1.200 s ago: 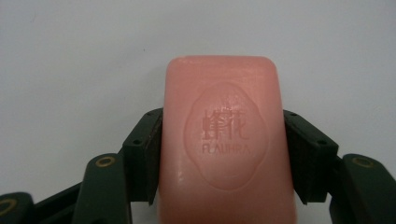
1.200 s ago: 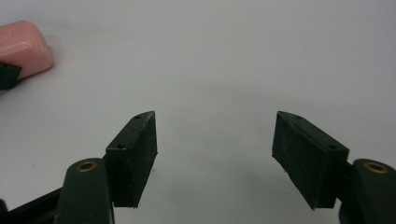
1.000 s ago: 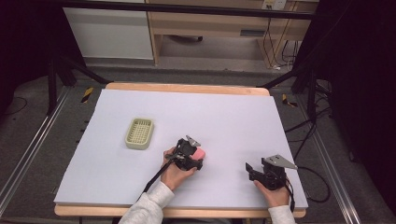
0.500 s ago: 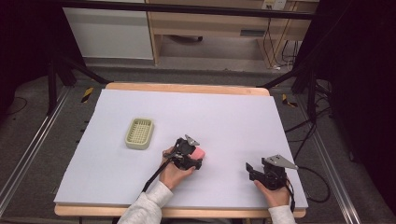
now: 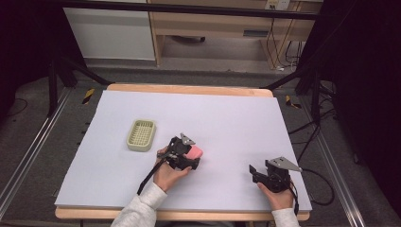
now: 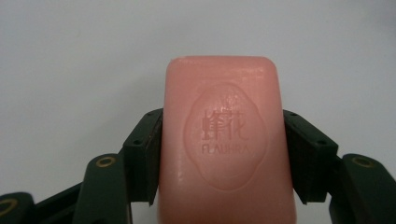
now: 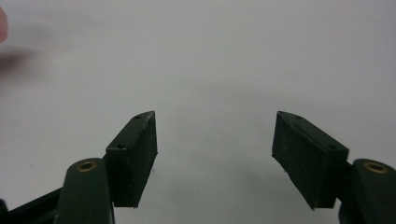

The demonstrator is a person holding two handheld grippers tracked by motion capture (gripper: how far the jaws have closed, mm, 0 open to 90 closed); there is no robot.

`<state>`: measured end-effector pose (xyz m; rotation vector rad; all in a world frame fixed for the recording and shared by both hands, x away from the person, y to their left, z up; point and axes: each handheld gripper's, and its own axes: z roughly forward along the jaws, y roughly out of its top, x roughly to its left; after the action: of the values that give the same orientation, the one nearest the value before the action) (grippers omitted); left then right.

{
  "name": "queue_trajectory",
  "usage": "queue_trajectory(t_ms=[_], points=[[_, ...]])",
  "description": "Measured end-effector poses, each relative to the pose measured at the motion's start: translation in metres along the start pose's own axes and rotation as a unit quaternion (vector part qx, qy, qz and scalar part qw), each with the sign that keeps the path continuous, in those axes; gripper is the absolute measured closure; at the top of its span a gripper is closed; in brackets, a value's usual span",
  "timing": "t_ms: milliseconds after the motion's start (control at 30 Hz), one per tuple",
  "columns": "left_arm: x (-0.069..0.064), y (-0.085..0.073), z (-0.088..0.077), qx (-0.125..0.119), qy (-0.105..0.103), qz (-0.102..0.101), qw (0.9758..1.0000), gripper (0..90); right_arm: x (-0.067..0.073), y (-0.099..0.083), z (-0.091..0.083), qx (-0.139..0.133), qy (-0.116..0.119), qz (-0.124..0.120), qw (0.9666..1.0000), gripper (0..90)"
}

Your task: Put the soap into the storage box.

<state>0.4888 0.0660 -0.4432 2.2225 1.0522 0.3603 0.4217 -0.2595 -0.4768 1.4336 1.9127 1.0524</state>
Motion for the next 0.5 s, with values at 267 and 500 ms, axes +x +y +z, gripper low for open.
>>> queue_trajectory(t_ms=[267,500], points=[[0.011,-0.002,-0.015,-0.013,0.003,-0.01,0.9999,37.3,0.0,0.0,0.0,0.001,-0.001,0.0,1.0,30.9],[0.022,-0.005,-0.029,-0.019,0.011,-0.013,0.9997,37.2,0.0,0.0,0.0,0.0,-0.001,0.0,1.0,30.9]])
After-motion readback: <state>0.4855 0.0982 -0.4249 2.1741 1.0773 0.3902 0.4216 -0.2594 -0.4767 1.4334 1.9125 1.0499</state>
